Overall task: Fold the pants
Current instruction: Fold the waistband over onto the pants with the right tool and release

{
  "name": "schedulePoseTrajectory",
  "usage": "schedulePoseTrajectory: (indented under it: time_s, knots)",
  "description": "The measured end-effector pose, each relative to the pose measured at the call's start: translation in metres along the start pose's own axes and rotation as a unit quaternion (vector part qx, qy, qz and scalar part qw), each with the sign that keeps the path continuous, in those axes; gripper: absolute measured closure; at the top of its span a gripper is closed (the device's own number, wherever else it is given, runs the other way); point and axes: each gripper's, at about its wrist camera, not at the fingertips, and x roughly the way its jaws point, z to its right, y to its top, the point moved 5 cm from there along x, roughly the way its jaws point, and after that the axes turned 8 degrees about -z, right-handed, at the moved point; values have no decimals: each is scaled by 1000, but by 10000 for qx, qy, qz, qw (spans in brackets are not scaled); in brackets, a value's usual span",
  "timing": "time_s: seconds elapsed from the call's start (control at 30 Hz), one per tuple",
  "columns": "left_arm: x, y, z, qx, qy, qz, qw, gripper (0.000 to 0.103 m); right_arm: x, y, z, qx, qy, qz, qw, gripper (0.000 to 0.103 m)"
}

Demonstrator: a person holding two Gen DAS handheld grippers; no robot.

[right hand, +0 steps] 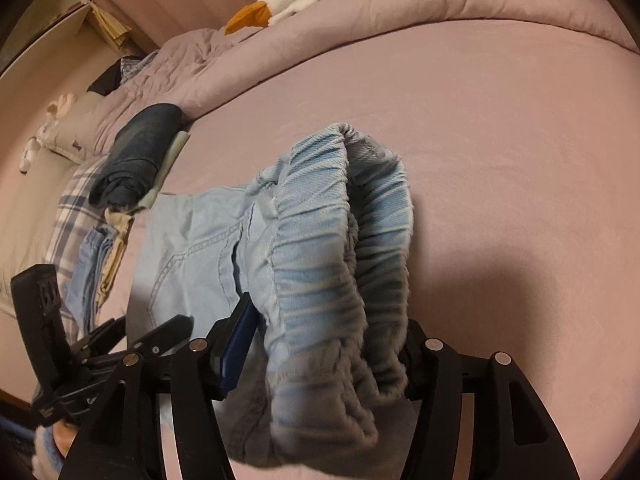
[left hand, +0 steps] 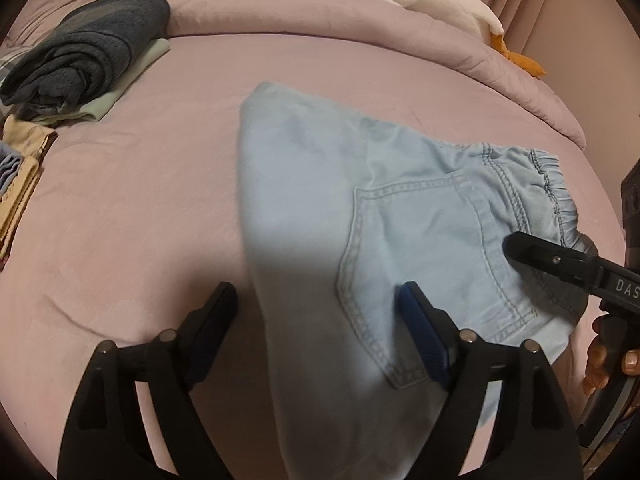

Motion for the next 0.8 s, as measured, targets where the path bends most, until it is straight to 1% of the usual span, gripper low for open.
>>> schedulePoseTrajectory:
  time_s: [0.27,0.43,0.57,0.63,0.8]
  knots:
    - [-10,-15,-4,-1,33,-3,10000,19,-12,-12,8,31,-80,-11,10000,38]
    - [-16,-25,-7,-4,30,0,10000,20,-16,-18,9,12,-169,-28,9999,37]
    - [-19,-38,-7,62,96,-36,9999,18,-22,-24,5,-95,-355,27,9993,37]
    - [-19,-45,-8,63,103,-40,9999,17,-21,-28,3,-162,-428,7,9990,37]
    - [-19,-47,-7,15,155,-3,9999,16,-11,-27,6,-175,-581,-42,9982,37]
